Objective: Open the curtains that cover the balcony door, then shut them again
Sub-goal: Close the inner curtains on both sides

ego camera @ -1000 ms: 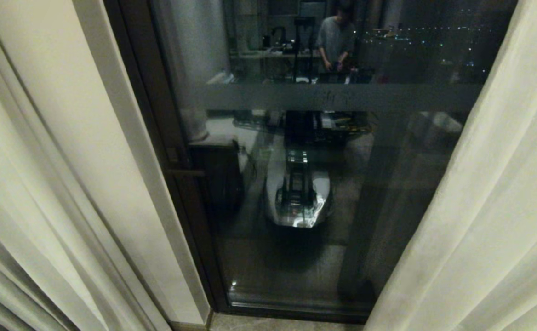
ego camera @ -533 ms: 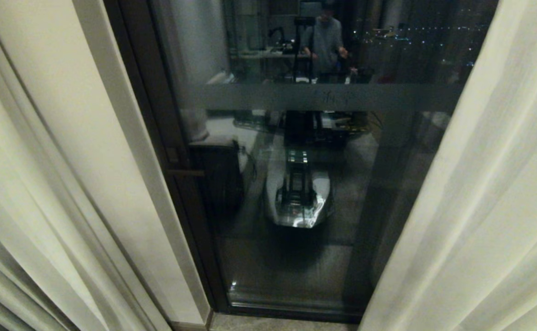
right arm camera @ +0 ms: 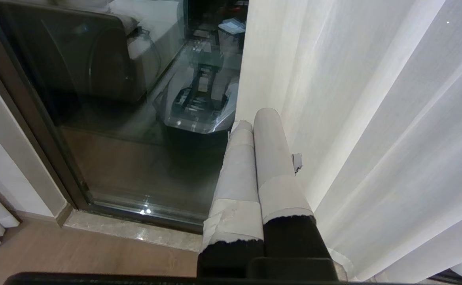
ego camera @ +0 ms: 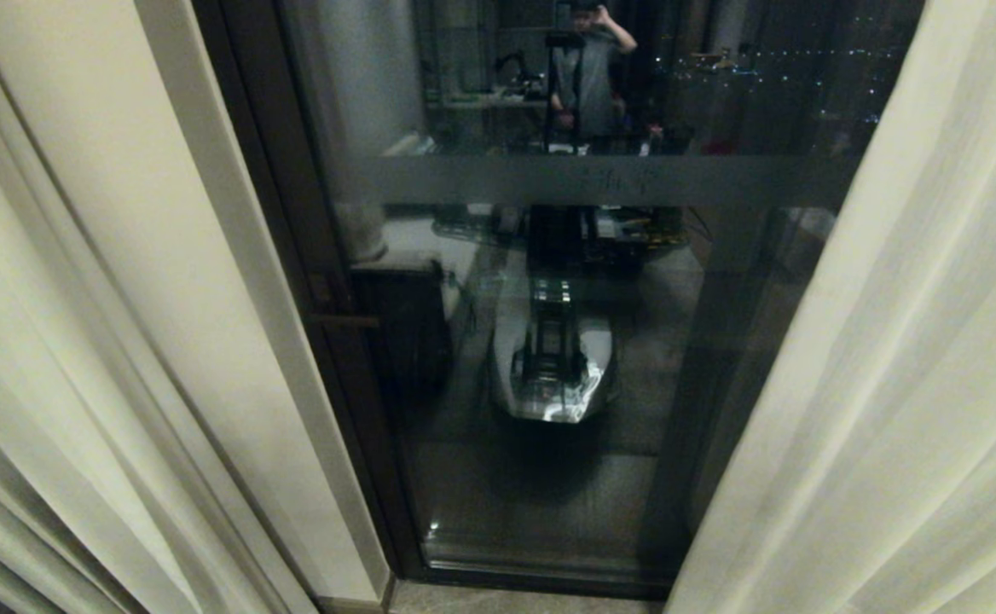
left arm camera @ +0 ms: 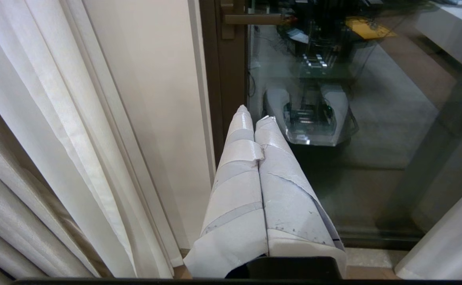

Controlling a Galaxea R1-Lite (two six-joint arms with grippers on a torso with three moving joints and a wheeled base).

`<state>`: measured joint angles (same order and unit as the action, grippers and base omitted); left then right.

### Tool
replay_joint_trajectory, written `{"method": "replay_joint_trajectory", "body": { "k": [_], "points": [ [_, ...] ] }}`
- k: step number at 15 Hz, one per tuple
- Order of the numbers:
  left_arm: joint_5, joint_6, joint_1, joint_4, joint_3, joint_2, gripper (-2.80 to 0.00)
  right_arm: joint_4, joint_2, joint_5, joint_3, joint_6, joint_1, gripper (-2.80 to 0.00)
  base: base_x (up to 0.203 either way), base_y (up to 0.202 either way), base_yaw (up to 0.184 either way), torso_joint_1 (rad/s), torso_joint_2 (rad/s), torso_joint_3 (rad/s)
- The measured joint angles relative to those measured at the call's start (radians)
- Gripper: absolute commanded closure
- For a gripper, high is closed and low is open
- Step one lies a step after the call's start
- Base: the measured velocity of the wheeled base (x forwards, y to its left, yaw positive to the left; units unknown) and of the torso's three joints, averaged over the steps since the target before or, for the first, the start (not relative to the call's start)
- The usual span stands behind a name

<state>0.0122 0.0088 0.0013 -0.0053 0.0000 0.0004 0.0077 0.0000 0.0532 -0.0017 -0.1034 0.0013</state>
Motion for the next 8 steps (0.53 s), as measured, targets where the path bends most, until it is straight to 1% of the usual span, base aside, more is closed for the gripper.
{"method": "replay_joint_trajectory", "body": {
  "k": [8],
  "points": [
    [0.000,-0.001,-0.001,0.001,0.000,0.000,0.00,0.000,0.000,0.000,0.000,0.000,0.000,0.00,0.000,0.000,0.000,0.000,0.00,0.000]
  ]
}}
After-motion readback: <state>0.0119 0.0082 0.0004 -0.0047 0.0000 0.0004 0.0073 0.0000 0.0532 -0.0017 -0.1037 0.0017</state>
